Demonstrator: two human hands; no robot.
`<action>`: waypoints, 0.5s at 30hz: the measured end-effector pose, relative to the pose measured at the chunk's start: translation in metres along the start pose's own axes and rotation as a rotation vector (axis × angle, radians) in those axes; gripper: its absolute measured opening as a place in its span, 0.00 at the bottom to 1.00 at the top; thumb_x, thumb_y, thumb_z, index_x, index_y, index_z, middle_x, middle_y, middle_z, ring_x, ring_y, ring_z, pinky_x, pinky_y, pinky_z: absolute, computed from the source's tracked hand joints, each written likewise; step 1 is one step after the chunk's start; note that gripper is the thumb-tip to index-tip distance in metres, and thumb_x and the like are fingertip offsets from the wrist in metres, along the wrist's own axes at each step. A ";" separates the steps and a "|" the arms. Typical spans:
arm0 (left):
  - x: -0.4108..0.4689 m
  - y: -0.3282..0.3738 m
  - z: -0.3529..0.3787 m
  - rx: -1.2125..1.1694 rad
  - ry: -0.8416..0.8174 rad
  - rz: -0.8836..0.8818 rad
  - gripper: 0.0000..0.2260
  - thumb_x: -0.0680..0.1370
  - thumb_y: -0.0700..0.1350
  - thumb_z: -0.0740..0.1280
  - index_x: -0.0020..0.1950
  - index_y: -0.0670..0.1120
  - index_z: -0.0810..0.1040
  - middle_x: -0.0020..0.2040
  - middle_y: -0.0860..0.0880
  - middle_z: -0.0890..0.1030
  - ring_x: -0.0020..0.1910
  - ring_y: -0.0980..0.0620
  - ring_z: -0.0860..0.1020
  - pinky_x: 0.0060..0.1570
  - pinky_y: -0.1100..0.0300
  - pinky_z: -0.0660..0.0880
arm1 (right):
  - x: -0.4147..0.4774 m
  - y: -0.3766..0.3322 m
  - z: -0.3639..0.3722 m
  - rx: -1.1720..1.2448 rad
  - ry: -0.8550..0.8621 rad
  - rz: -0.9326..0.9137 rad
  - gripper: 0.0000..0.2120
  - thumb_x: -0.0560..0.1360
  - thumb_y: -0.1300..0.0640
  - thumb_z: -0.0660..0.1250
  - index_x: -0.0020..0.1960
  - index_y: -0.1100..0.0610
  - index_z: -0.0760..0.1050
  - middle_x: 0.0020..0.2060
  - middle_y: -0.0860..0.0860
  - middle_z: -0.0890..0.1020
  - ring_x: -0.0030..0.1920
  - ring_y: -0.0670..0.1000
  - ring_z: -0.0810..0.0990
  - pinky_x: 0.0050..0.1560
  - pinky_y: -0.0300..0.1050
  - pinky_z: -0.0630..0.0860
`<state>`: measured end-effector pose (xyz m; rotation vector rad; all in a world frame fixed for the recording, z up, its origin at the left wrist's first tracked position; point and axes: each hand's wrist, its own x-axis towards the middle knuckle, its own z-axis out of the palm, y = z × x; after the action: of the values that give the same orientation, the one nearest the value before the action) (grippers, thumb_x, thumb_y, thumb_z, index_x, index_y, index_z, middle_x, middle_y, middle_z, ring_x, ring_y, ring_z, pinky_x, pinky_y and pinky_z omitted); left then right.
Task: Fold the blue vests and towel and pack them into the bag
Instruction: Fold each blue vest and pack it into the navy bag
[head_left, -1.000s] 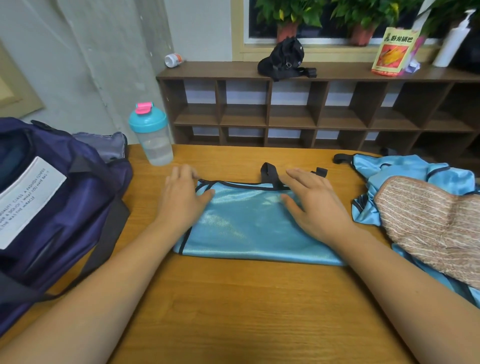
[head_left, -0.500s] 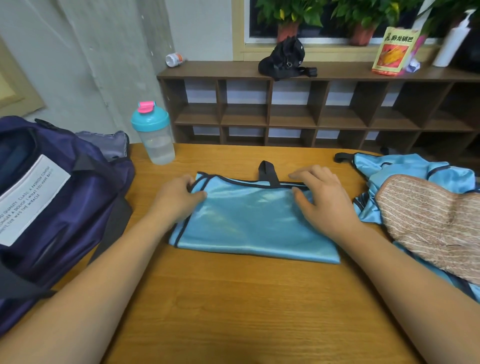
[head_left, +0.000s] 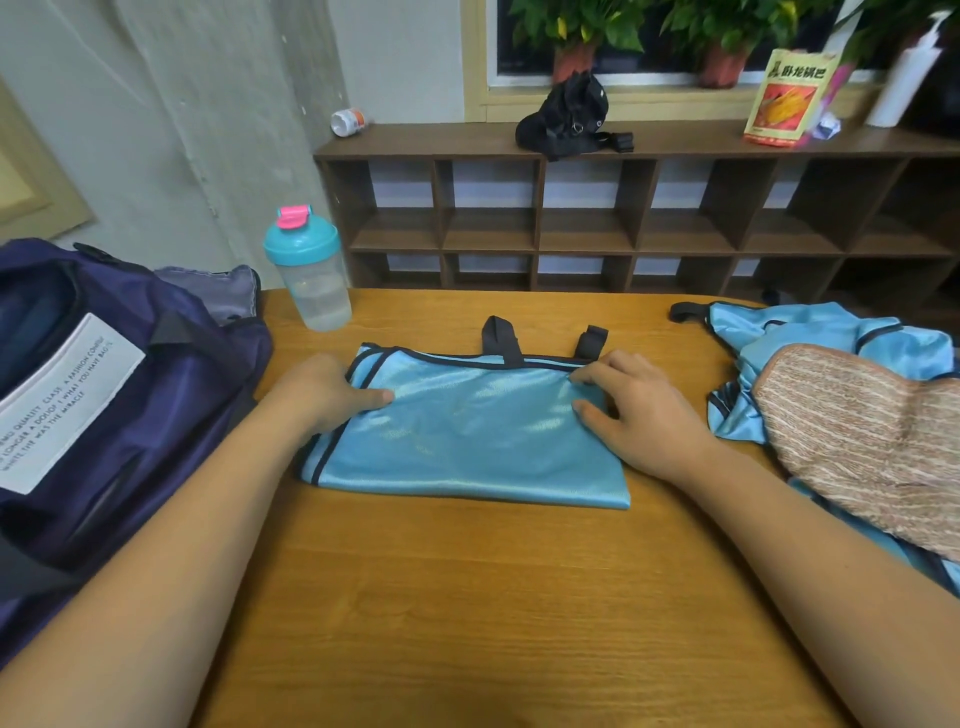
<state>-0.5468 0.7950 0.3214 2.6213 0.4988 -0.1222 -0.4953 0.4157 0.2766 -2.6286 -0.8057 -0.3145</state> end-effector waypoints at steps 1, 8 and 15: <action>-0.001 0.000 0.000 -0.032 -0.016 0.003 0.18 0.74 0.63 0.77 0.51 0.50 0.83 0.47 0.49 0.85 0.46 0.46 0.83 0.52 0.45 0.82 | 0.000 0.000 0.000 0.003 -0.003 0.005 0.18 0.81 0.44 0.67 0.70 0.46 0.75 0.55 0.41 0.73 0.56 0.47 0.72 0.60 0.50 0.74; -0.005 0.006 0.000 -0.249 0.077 0.055 0.14 0.77 0.56 0.76 0.59 0.52 0.82 0.51 0.52 0.85 0.50 0.48 0.83 0.56 0.45 0.81 | -0.001 -0.001 0.000 0.053 -0.016 0.042 0.25 0.81 0.42 0.68 0.75 0.46 0.70 0.58 0.43 0.75 0.60 0.47 0.72 0.66 0.53 0.72; -0.008 0.009 -0.018 -0.531 -0.029 0.047 0.24 0.73 0.49 0.82 0.62 0.54 0.73 0.56 0.46 0.86 0.50 0.44 0.87 0.54 0.39 0.84 | -0.001 -0.003 -0.004 0.076 -0.071 0.106 0.49 0.71 0.21 0.66 0.83 0.46 0.61 0.61 0.42 0.68 0.64 0.46 0.67 0.69 0.49 0.67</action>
<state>-0.5510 0.7928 0.3424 2.1066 0.3936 -0.0082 -0.4977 0.4158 0.2804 -2.6121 -0.6830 -0.1586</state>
